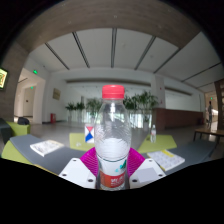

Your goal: Pour water

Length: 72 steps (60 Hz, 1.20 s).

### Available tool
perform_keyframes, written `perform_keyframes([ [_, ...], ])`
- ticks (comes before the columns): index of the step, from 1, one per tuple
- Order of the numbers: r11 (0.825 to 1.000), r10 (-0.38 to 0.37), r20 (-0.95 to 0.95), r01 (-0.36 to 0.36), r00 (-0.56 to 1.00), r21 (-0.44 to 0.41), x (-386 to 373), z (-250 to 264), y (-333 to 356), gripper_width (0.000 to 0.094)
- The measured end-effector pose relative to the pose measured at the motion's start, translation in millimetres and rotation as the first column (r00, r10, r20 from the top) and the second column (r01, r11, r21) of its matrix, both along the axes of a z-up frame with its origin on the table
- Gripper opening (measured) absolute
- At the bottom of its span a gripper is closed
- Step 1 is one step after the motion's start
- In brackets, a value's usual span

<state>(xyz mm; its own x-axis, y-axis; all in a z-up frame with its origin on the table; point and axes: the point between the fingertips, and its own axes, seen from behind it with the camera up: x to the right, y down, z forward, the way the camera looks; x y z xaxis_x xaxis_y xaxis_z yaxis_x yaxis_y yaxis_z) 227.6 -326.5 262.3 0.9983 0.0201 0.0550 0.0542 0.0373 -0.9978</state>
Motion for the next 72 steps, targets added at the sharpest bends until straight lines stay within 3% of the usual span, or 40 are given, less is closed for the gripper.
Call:
perform_keyframes([
  [6, 0.993, -0.041, 0.016, 0.043, 0.999, -0.106, 9.0, -56.9, 7.8, 0.0322],
  [21, 0.952, -0.079, 0.076, 0.098, 0.994, -0.292, 43.6, -180.1, 21.4, 0.0328],
  [22, 0.967, -0.077, 0.064, 0.090, 0.995, -0.240, 41.1, -175.9, 23.7, 0.0330],
  [23, 0.967, -0.078, 0.055, 0.089, 0.995, -0.239, 41.2, -176.7, 21.8, 0.0329],
  [27, 0.963, -0.097, 0.014, 0.098, 0.995, -0.250, 50.3, -170.7, 14.5, 0.0333],
  [34, 0.963, -0.112, -0.006, 0.107, 0.994, -0.249, 48.3, -177.9, 18.1, 0.0500],
  [38, 0.947, -0.131, 0.016, 0.130, 0.991, -0.294, 51.7, -179.3, 15.7, 0.0551],
  [42, 0.922, -0.152, 0.030, 0.153, 0.988, -0.355, 52.0, -186.8, 10.2, 0.0877],
  [44, 0.911, -0.168, 0.032, 0.167, 0.985, -0.378, 53.7, -186.3, 0.3, 0.0835],
  [52, 0.876, -0.234, 0.038, 0.227, 0.972, -0.425, 52.1, -167.7, -39.3, 0.0857],
  [64, 0.855, -0.245, 0.059, 0.245, 0.968, -0.456, 19.4, -119.7, -139.0, 0.0856],
  [72, 0.851, -0.253, 0.036, 0.240, 0.967, -0.466, -8.3, -89.4, -215.9, 0.0858],
])
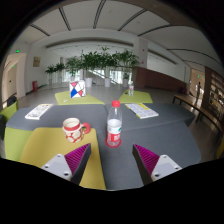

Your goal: Pour water

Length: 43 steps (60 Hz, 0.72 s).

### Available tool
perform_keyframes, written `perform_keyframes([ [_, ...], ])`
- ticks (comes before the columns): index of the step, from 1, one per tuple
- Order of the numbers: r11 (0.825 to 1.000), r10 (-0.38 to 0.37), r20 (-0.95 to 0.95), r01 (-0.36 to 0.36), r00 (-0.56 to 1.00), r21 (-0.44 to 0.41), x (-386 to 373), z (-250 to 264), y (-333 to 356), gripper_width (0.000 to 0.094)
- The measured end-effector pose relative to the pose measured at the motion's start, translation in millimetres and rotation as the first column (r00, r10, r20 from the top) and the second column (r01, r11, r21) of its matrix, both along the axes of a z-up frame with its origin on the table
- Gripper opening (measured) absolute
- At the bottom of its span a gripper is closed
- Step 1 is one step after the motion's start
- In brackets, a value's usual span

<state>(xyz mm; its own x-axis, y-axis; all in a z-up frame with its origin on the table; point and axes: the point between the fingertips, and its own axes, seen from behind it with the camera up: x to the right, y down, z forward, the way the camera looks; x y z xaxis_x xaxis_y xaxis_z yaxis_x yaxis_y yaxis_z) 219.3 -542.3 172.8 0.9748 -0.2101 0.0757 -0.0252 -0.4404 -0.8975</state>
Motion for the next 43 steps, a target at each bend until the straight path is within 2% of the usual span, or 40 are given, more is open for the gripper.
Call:
perform_keyframes([
  [15, 1.000, -0.012, -0.002, 0.012, 1.000, 0.013, -34.9, 36.7, -105.1, 0.0855],
  [43, 0.999, -0.022, 0.019, 0.021, 1.000, 0.036, -48.0, 48.9, -166.4, 0.0853],
])
